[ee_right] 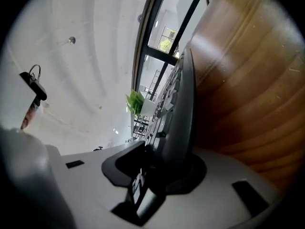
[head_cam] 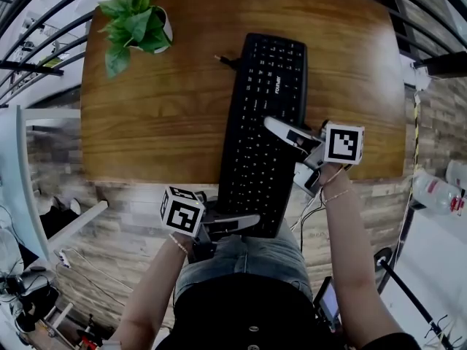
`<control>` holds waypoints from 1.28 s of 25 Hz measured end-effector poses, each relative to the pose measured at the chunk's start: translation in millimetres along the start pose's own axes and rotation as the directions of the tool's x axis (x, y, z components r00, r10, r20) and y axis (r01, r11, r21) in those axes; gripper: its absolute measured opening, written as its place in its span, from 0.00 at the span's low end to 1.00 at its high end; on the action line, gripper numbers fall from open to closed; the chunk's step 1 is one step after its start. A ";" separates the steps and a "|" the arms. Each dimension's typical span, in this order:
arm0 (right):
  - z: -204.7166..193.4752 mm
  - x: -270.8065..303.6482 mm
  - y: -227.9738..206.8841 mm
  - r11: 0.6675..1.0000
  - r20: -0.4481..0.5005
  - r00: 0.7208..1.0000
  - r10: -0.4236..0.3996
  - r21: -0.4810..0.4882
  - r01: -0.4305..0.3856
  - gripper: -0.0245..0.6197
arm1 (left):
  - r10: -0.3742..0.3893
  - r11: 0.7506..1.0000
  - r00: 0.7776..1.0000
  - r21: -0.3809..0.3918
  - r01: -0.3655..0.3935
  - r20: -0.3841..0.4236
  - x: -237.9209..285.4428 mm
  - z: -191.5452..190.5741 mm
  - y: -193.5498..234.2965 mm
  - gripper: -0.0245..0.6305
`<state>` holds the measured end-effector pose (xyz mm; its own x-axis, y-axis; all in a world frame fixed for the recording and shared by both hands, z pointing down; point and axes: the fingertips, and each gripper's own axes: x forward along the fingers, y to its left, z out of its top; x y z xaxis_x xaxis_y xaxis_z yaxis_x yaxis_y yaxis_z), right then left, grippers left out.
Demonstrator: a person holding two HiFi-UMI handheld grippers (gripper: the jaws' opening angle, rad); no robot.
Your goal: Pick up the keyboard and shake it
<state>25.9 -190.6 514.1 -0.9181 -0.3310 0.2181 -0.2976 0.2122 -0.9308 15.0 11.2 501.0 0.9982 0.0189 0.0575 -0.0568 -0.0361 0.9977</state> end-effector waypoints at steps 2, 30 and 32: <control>0.5 -0.4 -0.2 1.000 0.006 1.000 -0.002 -0.004 0.002 0.25 | -0.005 1.000 1.000 0.001 0.005 -0.006 -1.2 0.4 0.7 0.22; 53.6 -51.5 155.2 0.904 0.135 0.987 0.081 -0.427 -0.016 0.24 | -0.060 0.905 0.997 0.418 0.072 -0.041 4.4 19.4 -75.9 0.21; 54.3 -53.3 167.7 0.889 0.143 0.985 0.097 -0.458 -0.021 0.24 | -0.059 0.886 0.997 0.459 0.072 -0.044 1.9 21.0 -79.9 0.21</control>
<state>39.1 -187.3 330.4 -0.8957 -0.4370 0.0823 -0.3649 0.6165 -0.6977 21.9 -6.9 420.7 0.9979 0.0645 0.0000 0.0316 -0.4892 0.8716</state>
